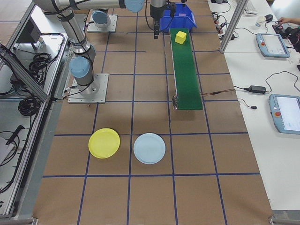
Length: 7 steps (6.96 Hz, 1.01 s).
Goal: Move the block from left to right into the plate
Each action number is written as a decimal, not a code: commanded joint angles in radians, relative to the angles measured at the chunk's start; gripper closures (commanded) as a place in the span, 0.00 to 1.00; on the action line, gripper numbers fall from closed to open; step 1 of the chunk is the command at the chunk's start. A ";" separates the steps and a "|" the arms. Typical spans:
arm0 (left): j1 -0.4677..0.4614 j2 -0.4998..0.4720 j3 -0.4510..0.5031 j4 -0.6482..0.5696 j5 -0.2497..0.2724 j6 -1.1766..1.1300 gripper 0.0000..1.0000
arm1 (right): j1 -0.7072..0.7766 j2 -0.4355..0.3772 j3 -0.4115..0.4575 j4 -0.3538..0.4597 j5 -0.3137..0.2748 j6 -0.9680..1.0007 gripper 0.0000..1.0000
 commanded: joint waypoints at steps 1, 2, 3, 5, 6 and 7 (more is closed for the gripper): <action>0.000 -0.037 -0.047 0.004 0.010 -0.067 0.00 | 0.001 0.000 0.000 0.000 0.000 0.001 0.00; 0.000 -0.042 -0.054 0.004 0.010 -0.070 0.00 | 0.001 0.000 0.000 0.000 0.000 0.001 0.00; 0.000 -0.063 -0.054 0.009 0.010 -0.072 0.00 | 0.002 0.000 0.000 0.000 0.000 0.001 0.00; 0.000 -0.092 -0.054 0.049 0.006 -0.072 0.00 | 0.001 0.000 0.000 0.000 0.000 0.001 0.00; -0.003 -0.095 -0.054 0.050 0.002 -0.073 0.00 | 0.001 0.000 0.000 0.000 0.000 0.001 0.00; -0.006 -0.095 -0.051 0.052 0.002 -0.073 0.00 | -0.004 0.000 0.000 0.000 0.005 0.001 0.00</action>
